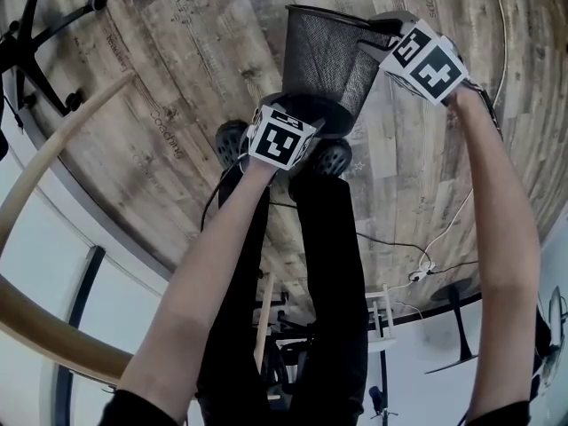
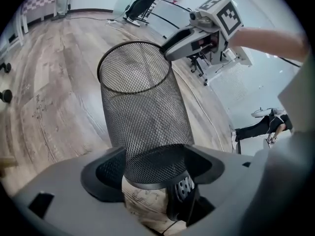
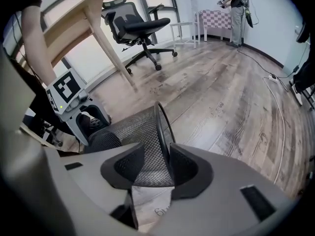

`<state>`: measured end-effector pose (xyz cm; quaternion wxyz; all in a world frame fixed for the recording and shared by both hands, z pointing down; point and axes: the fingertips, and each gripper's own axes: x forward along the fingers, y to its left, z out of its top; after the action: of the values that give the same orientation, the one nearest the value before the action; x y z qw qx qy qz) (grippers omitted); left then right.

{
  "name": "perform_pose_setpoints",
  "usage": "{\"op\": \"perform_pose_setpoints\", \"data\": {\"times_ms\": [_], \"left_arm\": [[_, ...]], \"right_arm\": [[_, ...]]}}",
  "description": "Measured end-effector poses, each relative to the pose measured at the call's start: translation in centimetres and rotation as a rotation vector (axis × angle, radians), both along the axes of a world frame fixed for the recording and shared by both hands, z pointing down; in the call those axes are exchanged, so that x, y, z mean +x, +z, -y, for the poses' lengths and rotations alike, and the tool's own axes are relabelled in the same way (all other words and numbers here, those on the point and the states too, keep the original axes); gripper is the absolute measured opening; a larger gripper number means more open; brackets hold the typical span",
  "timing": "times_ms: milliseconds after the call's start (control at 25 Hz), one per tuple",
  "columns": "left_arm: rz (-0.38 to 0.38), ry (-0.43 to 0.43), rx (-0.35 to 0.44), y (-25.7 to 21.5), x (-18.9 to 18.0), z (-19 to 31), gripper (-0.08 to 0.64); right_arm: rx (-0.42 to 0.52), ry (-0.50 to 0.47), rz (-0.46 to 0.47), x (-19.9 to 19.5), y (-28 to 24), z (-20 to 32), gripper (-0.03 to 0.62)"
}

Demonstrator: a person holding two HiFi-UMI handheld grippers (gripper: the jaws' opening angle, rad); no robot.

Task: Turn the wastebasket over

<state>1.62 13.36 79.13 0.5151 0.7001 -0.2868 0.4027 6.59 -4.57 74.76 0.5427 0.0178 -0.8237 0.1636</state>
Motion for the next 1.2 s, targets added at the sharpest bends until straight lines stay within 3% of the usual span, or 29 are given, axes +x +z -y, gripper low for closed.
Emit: {"op": "perform_pose_setpoints", "data": {"times_ms": [240, 560, 840, 1200], "left_arm": [[0.025, 0.070, -0.010, -0.1, -0.2, -1.1, 0.377], [0.051, 0.064, -0.021, -0.1, -2.0, -2.0, 0.376], [0.072, 0.119, -0.004, -0.2, -2.5, -2.1, 0.376], [0.005, 0.104, -0.008, -1.0, -2.2, -2.8, 0.376]], "right_arm": [[-0.003, -0.038, 0.010, 0.0, -0.4, -1.0, 0.120], [0.005, -0.056, 0.030, -0.4, -1.1, -1.5, 0.061], [0.000, -0.061, 0.048, -0.9, -1.8, -1.9, 0.058], [-0.021, -0.146, 0.101, -3.3, -4.3, -4.3, 0.057]]}}
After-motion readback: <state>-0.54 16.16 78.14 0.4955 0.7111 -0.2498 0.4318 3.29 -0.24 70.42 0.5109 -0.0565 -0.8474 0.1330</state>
